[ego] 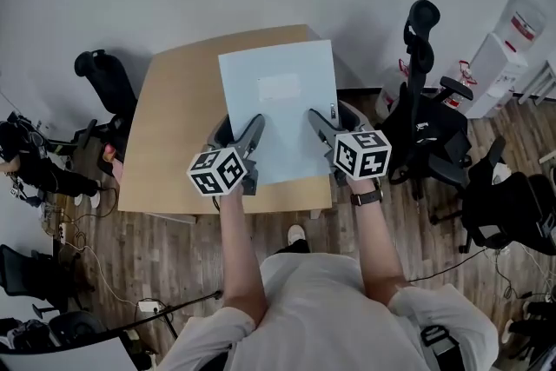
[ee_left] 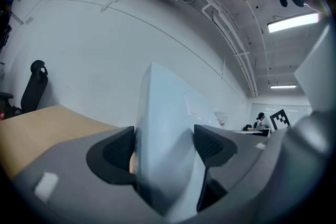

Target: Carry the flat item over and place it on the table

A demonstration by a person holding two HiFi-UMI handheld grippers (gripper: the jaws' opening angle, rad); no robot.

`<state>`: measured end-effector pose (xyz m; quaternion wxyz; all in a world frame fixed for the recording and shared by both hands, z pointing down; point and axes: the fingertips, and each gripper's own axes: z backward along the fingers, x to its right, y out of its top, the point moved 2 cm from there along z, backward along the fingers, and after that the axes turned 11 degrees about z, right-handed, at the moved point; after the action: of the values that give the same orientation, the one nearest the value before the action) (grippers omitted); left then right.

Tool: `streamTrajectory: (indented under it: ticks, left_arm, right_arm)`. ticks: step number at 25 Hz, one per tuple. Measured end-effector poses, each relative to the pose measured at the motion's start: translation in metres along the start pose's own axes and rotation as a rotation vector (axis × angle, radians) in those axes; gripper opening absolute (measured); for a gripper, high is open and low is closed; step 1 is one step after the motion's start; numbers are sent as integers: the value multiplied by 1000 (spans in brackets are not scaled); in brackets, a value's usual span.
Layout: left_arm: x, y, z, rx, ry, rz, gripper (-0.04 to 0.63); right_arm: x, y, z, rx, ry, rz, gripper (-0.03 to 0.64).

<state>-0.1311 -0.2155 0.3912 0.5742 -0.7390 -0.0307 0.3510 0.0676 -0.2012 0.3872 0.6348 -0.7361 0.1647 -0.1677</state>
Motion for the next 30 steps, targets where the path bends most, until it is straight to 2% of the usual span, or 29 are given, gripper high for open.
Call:
streamTrajectory:
  ticks: [7,13,22,30]
  left_arm:
    - [-66,16,-53,-38,-16,34,353]
    - [-109,17,-80,-99,-8,53,353]
    - [-132,-21,-128,-195,3,130,353]
    - [-158,-61,-171,-262,98,184,351]
  right_arm:
    - [11,-8,-79,-42,-36,-3,301]
    - [14,-28,-125,-103,-27,-49,301]
    - [49,-65,-148,-199,-79,-88,301]
    - [89,-112,-185,-295,-45,-143,301]
